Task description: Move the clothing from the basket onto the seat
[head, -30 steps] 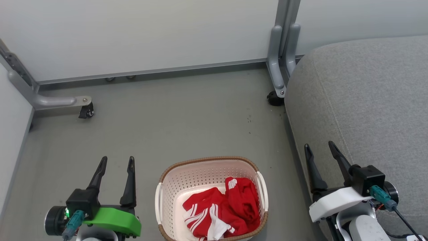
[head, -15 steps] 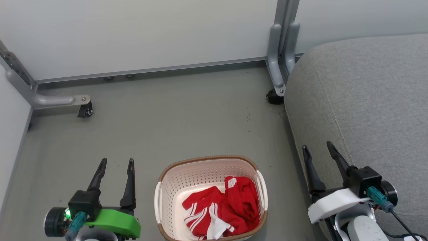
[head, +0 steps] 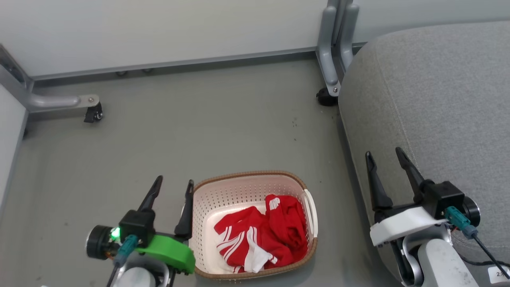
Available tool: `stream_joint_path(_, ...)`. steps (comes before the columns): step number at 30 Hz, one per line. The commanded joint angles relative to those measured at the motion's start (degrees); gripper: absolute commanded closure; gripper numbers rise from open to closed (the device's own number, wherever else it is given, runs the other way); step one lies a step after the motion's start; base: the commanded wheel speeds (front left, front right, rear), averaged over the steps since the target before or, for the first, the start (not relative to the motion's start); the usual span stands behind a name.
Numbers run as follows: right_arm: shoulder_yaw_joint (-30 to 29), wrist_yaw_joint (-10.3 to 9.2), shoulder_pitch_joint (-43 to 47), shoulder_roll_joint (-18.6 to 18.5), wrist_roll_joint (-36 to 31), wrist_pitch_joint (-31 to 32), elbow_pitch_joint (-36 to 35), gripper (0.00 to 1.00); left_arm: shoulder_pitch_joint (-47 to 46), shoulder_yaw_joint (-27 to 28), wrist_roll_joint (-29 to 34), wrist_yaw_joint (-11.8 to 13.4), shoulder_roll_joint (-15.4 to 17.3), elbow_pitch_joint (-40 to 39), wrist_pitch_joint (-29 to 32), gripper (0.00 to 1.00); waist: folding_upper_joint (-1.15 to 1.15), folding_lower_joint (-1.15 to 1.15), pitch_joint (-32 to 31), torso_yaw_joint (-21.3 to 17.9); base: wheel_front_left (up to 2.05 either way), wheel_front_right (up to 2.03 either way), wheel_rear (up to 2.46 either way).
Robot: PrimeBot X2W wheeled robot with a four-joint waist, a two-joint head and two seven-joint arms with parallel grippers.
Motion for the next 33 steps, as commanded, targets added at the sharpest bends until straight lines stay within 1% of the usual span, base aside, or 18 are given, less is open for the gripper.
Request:
stream_joint_path(1, -0.2, 0.00, -1.5, -0.1, -0.4, -0.1, -0.7, 0.00, -2.2, -1.6, 0.3, -0.1, 0.0, 0.9, -0.2, 0.00, 0.00, 0.00, 3.7, -0.2, 0.00, 0.00, 0.00)
stream_joint_path(7, -0.4, 0.00, -5.3, -0.1, -0.2, -0.1, -3.1, 0.00, -9.1, -10.4, -0.7, -0.1, -0.2, 7.0, -0.2, 0.00, 0.00, 0.00, 11.1, -0.7, 0.00, 0.00, 0.00)
stream_joint_path(11, 0.1, 0.00, -7.8, -0.1, -0.7, -0.1, -4.6, 0.00, -14.3, -16.9, -3.4, 0.1, -0.2, 11.7, -0.2, 0.00, 0.00, 0.00, 16.5, -1.3, 0.00, 0.00, 0.00)
stream_joint_path(16, 0.5, 0.00, -11.0, -0.1, -1.1, -0.2, -6.7, 0.00, -21.5, -25.3, -6.7, 1.1, -0.2, 18.5, -0.2, 0.00, 0.00, 0.00, 23.5, -2.3, 0.00, 0.00, 0.00)
stream_joint_path(20, 0.8, 0.00, -13.4, -0.1, -1.0, -0.2, -8.4, 0.00, -27.4, -31.0, -10.3, 1.9, -0.2, 23.4, 0.7, 0.00, 0.00, 0.00, 28.8, -3.1, 0.00, 0.00, 0.00)
stream_joint_path(28, 1.1, 0.00, -16.6, -0.1, -1.0, -0.2, -12.1, 0.00, -36.5, -40.1, -16.8, 3.5, -0.1, 29.2, 3.2, 0.00, 0.00, 0.00, 38.2, -4.6, 0.00, 0.00, 0.00)
stream_joint_path(33, 1.4, 0.00, -17.9, -0.1, -0.8, -0.2, -14.1, 0.00, -40.3, -44.1, -20.1, 4.0, -0.1, 32.1, 4.2, 0.00, 0.00, 0.00, 42.7, -5.6, 0.00, 0.00, 0.00)
